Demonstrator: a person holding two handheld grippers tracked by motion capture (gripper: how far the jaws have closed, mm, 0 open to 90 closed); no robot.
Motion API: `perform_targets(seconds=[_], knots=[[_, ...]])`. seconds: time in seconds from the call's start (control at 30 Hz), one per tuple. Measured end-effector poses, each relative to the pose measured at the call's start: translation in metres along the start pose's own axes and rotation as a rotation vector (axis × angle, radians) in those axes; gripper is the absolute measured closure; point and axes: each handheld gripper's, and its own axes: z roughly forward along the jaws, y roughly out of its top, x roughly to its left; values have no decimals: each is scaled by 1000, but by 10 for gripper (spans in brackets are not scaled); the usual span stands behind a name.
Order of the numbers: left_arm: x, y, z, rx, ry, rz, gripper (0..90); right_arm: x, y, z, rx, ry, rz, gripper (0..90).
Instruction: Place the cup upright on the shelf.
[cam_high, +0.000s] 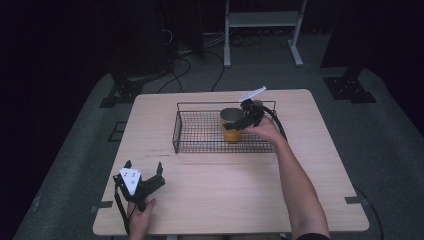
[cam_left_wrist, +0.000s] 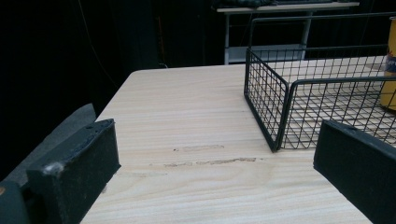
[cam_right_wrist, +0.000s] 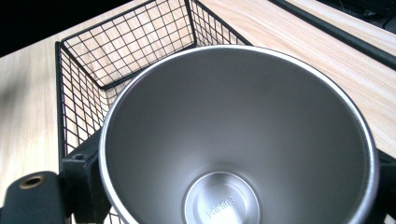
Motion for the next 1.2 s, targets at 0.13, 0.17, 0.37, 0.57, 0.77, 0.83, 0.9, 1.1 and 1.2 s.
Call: perform_targets(seconds=[0.13, 0.17, 0.37, 0.57, 0.77, 0.83, 0.9, 1.1, 1.2], knots=[[0, 0, 0, 0, 0, -1, 0, 2, 1, 0, 6, -13, -4, 102], [0, 0, 0, 0, 0, 0, 0, 2, 1, 0, 9, -15, -10, 101], [0, 0, 0, 0, 0, 0, 0, 4, -1, -1, 15, -17, -19, 94], [0, 0, 0, 1, 0, 0, 0, 4, -2, -3, 18, -27, -13, 29], [0, 0, 0, 1, 0, 0, 0, 5, -1, -6, 13, -26, -14, 24], [0, 0, 0, 1, 1, -1, 0, 6, -1, -8, 9, -29, -14, 21], [0, 0, 0, 1, 1, -1, 0, 6, 0, -10, 7, -25, -14, 13], [0, 0, 1, -1, 10, -1, 0, 6, -1, -15, -8, -22, -7, 0], [1, 0, 1, 3, 17, -16, 0, 7, -1, -17, -14, -17, -3, 0]])
